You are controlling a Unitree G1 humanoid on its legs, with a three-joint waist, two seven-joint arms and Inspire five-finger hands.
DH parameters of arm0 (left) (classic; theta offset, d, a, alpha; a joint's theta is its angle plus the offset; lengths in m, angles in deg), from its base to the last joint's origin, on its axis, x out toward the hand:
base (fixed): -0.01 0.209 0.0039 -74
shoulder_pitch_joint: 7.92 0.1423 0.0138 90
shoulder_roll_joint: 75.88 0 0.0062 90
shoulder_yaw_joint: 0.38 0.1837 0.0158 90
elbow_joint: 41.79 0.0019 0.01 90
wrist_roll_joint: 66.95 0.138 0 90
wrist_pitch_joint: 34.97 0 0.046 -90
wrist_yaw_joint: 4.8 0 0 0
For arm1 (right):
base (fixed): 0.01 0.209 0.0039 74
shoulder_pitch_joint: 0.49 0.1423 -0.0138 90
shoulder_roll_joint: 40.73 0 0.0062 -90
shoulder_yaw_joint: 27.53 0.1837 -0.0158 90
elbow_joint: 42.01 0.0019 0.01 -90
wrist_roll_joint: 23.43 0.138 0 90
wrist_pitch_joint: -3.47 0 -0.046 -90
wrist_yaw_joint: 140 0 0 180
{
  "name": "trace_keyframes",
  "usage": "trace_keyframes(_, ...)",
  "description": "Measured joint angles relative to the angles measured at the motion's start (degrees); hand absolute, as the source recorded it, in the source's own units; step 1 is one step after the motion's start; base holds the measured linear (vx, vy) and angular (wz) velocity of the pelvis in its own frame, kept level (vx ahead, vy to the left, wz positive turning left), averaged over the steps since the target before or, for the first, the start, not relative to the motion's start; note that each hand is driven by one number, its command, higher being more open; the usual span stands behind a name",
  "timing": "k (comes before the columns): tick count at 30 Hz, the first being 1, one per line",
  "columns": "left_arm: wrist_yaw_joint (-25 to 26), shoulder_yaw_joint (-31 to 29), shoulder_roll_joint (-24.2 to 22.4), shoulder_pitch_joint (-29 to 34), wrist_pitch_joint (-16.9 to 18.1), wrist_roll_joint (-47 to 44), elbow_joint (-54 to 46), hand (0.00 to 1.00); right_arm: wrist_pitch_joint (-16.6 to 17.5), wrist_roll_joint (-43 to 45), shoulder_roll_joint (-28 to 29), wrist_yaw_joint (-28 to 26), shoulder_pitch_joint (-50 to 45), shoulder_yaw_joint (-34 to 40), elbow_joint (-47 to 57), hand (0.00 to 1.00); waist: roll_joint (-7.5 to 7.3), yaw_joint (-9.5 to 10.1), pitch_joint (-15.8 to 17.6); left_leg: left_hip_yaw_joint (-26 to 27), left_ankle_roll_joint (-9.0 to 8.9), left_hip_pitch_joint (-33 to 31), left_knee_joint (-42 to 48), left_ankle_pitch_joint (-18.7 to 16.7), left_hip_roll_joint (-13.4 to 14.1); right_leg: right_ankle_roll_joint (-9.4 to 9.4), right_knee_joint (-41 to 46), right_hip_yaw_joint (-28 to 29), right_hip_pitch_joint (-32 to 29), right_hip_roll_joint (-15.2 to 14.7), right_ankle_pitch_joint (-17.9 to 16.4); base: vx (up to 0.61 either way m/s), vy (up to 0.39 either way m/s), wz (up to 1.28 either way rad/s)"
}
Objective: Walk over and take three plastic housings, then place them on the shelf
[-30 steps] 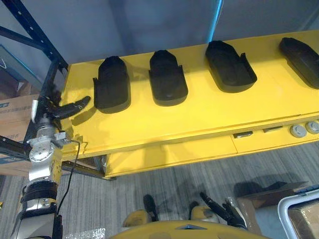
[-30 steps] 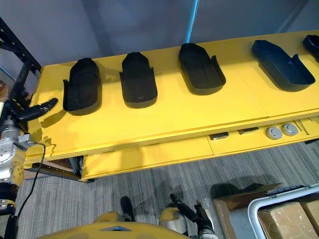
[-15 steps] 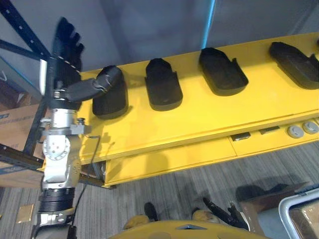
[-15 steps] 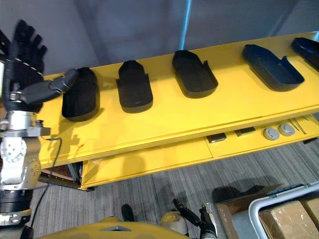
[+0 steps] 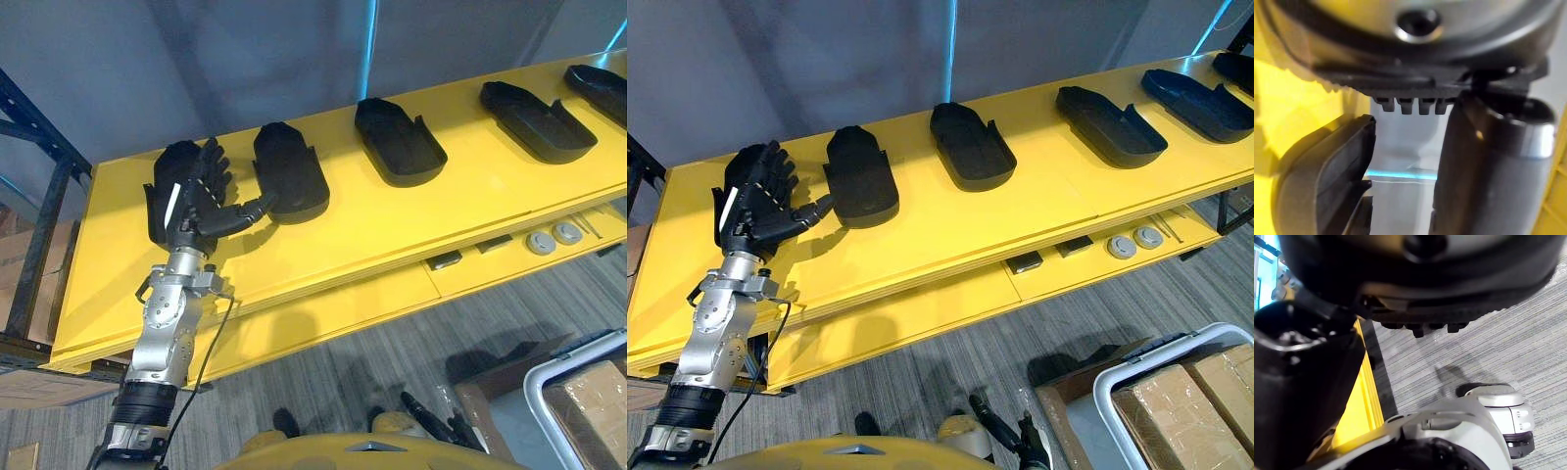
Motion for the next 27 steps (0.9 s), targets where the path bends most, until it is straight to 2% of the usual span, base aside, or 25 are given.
trace_keyframes(7, -4.8, 3.0, 0.1, 0.0, -3.3, -0.3, 3.6, 1.00, -0.1, 0.1, -0.3, 1.0, 0.0, -1.2, 0.0, 1.00, -0.04, -0.02, 0.0, -0.1, -0.02, -0.2, 0.0, 0.0, 0.0, 0.01, 0.0, -0.1, -0.2, 0.0, 0.0, 0.00, 0.000, 0.00)
trace_keyframes(11, -4.5, 4.3, 0.1, 0.0, -4.9, -0.2, 4.4, 1.00, -0.2, 0.1, -0.5, 1.0, 0.1, -1.6, 0.0, 1.00, -0.05, -0.08, 0.0, -0.1, -0.03, -0.2, 0.0, 0.0, 0.0, 0.01, -0.1, -0.1, -0.2, 0.0, 0.0, 0.00, 0.000, 0.00)
trace_keyframes(20, 2.9, 4.3, 0.1, 0.1, -4.9, 2.8, 4.8, 1.00, -0.1, 0.2, -0.7, 1.0, 0.2, -2.0, 0.0, 1.00, -0.09, -0.25, 0.0, -0.2, -0.03, -0.2, 0.0, 0.0, 0.0, 0.01, -0.1, -0.2, -0.1, 0.0, 0.0, 0.00, 0.000, 0.00)
trace_keyframes(27, 11.2, 4.3, -1.8, 0.9, -4.6, 7.4, 4.8, 1.00, -0.2, 0.8, -0.7, 1.5, 0.2, -2.8, -0.1, 1.00, -0.62, -0.35, -0.3, -0.7, -0.02, -0.3, 0.0, 0.0, -0.1, 0.03, -0.2, -0.6, 0.0, -0.1, 0.0, 0.00, 0.000, 0.02)
